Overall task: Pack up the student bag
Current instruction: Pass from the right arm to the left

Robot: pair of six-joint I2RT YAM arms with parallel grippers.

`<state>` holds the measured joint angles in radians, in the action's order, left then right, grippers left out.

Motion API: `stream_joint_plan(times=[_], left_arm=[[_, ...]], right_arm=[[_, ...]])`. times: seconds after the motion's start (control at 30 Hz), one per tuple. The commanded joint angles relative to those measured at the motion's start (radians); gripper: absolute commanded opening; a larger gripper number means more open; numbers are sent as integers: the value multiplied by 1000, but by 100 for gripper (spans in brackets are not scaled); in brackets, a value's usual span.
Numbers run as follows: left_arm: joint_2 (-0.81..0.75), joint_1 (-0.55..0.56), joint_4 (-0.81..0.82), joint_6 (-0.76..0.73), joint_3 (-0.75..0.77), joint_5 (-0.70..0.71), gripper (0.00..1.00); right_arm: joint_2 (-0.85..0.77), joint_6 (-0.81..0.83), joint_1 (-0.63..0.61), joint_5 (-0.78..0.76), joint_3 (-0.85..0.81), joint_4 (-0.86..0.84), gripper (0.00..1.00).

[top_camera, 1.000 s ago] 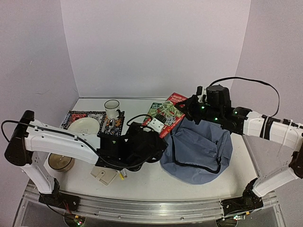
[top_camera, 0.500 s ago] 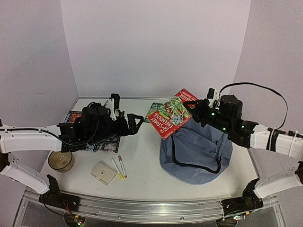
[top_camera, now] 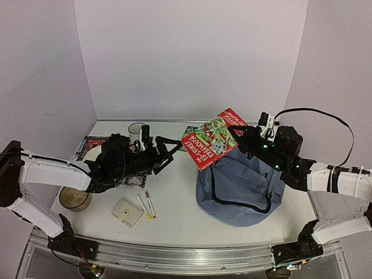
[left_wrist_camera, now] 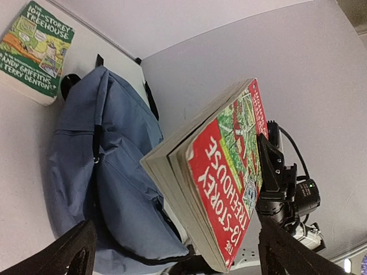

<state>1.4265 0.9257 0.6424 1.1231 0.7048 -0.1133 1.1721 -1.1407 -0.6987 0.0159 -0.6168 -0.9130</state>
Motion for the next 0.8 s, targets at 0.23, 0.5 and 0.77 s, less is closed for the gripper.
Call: stream_joint_plan(times=[0.23,0.5,0.77], left_arm=[[159,-5,339,184,109,-107,99],[218,-10,365,182,201,-120,80],[206,-14,383,183,172,-104,42]], right_arm=[[-38,-74,1,64,-3,-225,0],[-45,-81,1,78,25,-230,0],[-43,-37,0,66,49,-190,0]])
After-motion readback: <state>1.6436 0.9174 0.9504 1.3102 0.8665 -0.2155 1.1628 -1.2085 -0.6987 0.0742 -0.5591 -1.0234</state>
